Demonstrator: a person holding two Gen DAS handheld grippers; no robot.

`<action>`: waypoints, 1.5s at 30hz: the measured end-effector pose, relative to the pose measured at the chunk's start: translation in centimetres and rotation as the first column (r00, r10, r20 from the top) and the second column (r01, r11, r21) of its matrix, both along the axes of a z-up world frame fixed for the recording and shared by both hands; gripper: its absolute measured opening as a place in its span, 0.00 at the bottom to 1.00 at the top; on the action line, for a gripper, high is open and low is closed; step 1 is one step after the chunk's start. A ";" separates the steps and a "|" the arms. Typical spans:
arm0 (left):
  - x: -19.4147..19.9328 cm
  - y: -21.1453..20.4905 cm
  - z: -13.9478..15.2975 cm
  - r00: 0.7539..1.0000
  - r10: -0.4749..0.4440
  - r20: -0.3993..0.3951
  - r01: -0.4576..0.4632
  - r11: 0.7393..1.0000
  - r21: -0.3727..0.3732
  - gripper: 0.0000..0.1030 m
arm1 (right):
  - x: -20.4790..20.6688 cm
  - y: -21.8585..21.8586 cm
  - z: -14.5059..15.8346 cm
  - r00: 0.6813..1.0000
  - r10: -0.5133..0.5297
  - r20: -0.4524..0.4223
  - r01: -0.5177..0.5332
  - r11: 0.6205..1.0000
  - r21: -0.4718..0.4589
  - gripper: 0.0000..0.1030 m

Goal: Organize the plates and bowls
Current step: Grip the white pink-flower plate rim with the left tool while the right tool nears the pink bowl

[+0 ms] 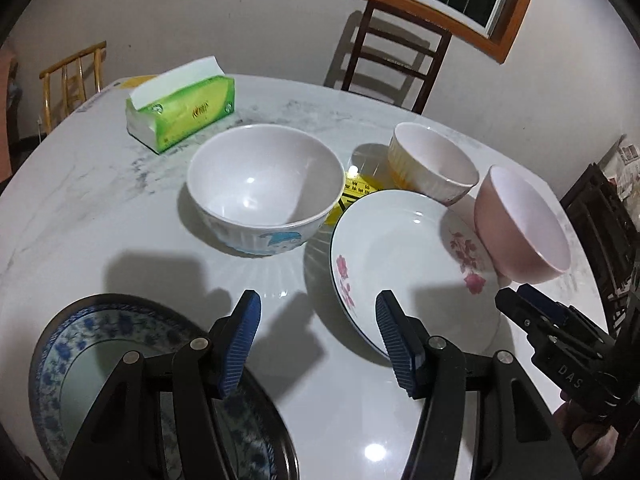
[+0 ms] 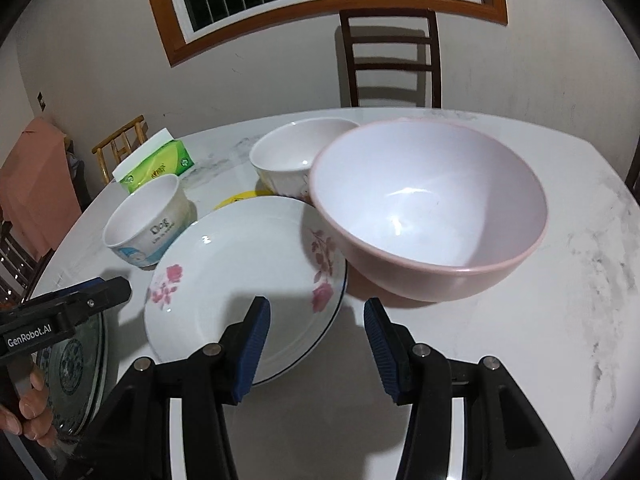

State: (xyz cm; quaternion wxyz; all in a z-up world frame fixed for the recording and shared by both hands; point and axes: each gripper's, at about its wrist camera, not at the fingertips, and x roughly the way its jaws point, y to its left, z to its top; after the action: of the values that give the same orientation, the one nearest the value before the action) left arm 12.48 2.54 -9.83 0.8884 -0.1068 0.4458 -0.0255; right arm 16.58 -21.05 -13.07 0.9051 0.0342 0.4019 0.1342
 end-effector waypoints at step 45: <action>4.6 -2.5 -3.7 0.979 -0.113 -0.170 0.108 0.993 -0.038 0.18 | 4.0 -0.5 -2.6 0.978 0.087 -0.188 -0.077 0.995 0.061 0.16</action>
State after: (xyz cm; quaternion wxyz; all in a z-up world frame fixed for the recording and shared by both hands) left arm 17.09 0.08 -13.49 0.8422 -0.0963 0.5255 -0.0720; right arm 20.57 -21.57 -15.68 0.8551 0.0543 0.4839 0.1783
